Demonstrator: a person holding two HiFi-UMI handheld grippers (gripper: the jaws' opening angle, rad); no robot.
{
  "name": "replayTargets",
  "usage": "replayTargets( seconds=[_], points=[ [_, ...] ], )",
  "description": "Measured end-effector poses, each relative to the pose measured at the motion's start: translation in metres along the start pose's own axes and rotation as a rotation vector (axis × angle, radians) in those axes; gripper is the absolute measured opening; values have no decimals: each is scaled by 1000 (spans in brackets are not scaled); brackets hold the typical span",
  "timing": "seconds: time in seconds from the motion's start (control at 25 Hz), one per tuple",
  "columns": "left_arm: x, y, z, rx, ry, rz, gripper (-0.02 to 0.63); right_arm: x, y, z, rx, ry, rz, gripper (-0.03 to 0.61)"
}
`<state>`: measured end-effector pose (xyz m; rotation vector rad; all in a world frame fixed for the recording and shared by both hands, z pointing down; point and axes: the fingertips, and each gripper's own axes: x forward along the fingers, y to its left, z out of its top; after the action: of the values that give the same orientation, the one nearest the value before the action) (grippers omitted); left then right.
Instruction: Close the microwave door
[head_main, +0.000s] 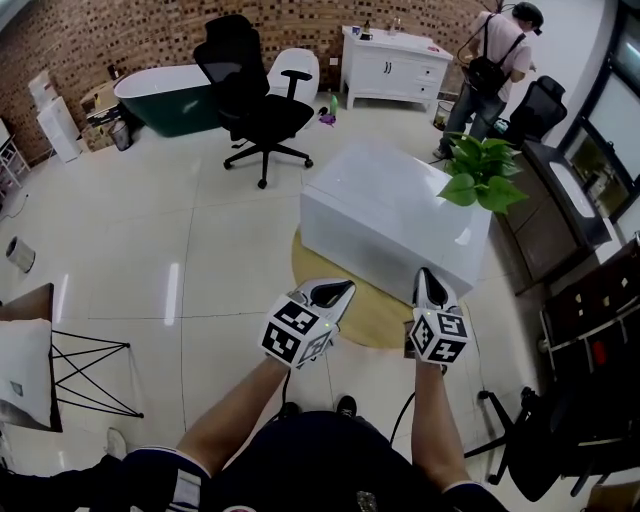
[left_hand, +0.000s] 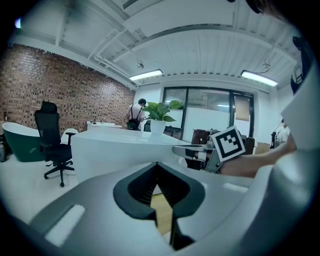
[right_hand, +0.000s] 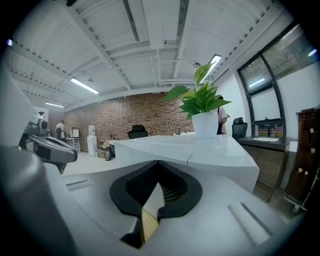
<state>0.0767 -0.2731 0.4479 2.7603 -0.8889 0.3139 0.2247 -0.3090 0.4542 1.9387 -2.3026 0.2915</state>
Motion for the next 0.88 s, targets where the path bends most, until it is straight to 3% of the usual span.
replayTargets(
  seconds=[0.36,0.88],
  points=[
    [0,-17,20,29,-37,-50,12,-32,40,36,-61,-114,171,1],
    [-1,-29,40,59,-77,-88,12,-53,66,76,-125,-175,257,2]
  ],
)
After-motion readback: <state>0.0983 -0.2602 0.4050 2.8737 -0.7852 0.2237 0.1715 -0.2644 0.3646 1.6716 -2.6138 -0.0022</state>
